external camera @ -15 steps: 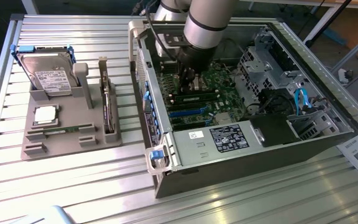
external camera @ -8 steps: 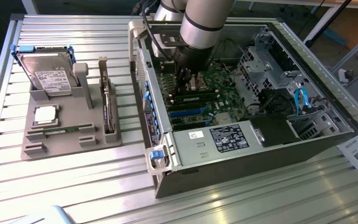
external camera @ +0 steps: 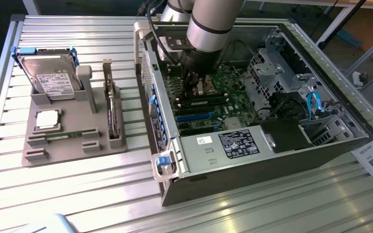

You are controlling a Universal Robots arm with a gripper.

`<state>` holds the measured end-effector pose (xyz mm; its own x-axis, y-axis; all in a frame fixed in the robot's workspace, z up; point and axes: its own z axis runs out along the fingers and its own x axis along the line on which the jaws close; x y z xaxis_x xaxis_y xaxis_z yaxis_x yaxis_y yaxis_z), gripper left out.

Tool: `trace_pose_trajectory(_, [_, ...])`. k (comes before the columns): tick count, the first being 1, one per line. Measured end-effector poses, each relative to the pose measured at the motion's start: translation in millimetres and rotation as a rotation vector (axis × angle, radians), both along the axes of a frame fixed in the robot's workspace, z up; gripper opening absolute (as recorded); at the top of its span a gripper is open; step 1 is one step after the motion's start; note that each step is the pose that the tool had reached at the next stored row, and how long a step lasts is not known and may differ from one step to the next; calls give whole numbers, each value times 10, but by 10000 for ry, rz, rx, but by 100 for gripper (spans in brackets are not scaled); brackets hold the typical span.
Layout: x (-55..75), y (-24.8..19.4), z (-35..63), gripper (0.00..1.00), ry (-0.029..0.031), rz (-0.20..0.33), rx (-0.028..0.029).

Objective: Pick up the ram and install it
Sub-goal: 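Press down the ram until it locks into place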

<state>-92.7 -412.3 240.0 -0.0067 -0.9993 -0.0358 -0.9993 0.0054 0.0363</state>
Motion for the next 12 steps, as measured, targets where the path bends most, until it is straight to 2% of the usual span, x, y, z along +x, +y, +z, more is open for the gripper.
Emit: trace_pose_trajectory(12, [-1, 0, -26, 10, 1, 0, -1])
